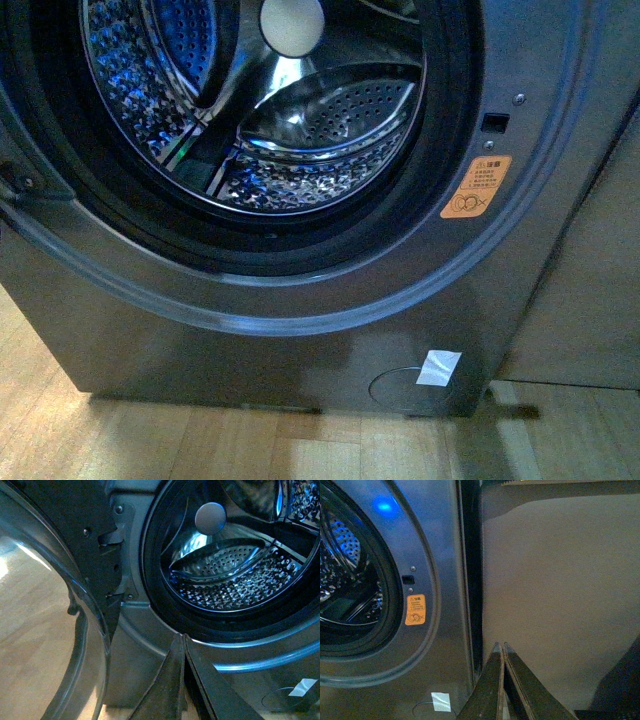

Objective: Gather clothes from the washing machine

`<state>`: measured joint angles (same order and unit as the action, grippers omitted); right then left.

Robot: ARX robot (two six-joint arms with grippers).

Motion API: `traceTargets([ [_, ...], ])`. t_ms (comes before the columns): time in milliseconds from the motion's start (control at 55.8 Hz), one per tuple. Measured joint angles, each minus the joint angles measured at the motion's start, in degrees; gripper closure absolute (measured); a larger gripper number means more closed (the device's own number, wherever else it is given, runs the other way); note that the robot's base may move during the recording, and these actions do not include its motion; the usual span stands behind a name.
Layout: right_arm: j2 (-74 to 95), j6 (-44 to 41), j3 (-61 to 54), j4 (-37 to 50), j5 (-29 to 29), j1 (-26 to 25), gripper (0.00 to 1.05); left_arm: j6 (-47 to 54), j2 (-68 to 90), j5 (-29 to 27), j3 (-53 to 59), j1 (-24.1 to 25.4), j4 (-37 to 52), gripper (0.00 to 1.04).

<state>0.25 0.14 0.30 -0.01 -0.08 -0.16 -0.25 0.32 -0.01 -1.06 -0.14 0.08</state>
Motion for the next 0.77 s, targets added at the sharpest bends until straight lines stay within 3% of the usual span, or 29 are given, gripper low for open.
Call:
traceTargets([
  [90, 0.0, 0.0, 0.0, 0.0, 0.0, 0.0, 1.02, -0.1, 0.0, 0.0, 0.0, 0.0, 0.0, 1.01],
  [143, 0.0, -0.1, 0.0, 0.0, 0.0, 0.0, 0.98, 0.0, 0.0, 0.0, 0.0, 0.0, 0.0, 0.92],
  [627, 0.0, -0.1, 0.0, 0.0, 0.0, 0.0, 0.12, 0.1, 0.0, 0.0, 0.0, 0.0, 0.0, 0.05],
  [681, 0.0, 0.0, 0.0, 0.0, 0.0, 0.0, 0.06, 0.0, 0.0, 0.0, 0.0, 0.0, 0.0, 0.07],
  [770, 0.0, -0.1, 0.0, 0.0, 0.0, 0.0, 0.08, 0.0, 0.0, 0.0, 0.0, 0.0, 0.0, 0.06],
])
